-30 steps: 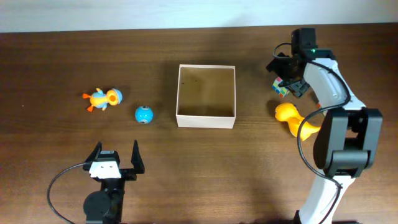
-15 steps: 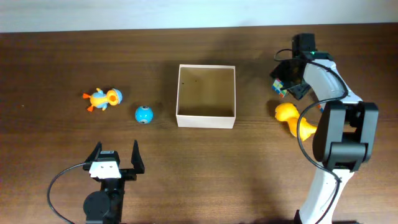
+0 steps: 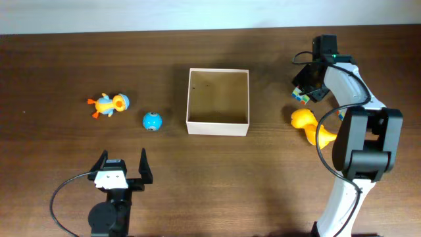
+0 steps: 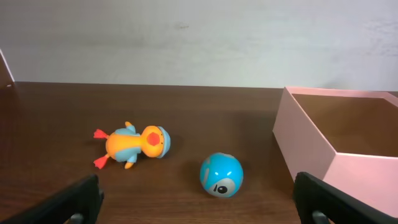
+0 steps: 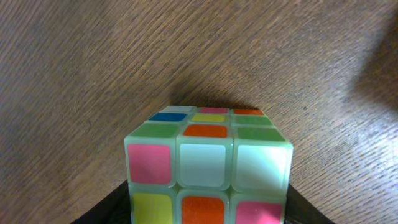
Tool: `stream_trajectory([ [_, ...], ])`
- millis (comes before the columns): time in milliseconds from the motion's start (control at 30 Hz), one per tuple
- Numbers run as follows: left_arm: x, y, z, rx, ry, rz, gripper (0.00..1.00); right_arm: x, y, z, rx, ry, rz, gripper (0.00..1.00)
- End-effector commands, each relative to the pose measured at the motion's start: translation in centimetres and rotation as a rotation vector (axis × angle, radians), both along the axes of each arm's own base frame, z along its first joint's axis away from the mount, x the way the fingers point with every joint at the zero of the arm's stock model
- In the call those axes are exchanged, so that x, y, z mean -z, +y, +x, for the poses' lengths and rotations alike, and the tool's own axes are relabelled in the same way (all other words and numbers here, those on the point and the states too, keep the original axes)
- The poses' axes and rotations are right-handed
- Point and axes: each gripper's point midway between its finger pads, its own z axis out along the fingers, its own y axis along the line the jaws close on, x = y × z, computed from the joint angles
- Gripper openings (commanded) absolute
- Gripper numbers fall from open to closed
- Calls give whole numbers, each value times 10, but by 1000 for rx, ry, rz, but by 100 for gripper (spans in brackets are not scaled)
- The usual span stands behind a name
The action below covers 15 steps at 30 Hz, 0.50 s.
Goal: Pack container
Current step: 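Close the right gripper on the upper Rubik's cube and lift, then carry the cube left over the pink box and lower it inside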
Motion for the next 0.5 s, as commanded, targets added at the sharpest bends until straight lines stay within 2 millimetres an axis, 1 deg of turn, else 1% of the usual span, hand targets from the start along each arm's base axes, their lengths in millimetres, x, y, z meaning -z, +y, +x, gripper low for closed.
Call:
stream_trajectory([
  [0,0,-3,0,18,-3,18,99,-4,-1,5,-68,-8,-14,51],
  [100,0,-3,0,18,-3,18,99,-21,0,9,-116,-20,-26,52],
  [233,0,-3,0,18,-3,18,99,-61,11,20,-233,-80,-2,56],
  [367,0,-3,0,18,-3,18,99,-117,39,32,-426,-185,87,56],
  [467,0,-3,0,18,-3,18,99,-163,70,33,-598,-292,199,56],
])
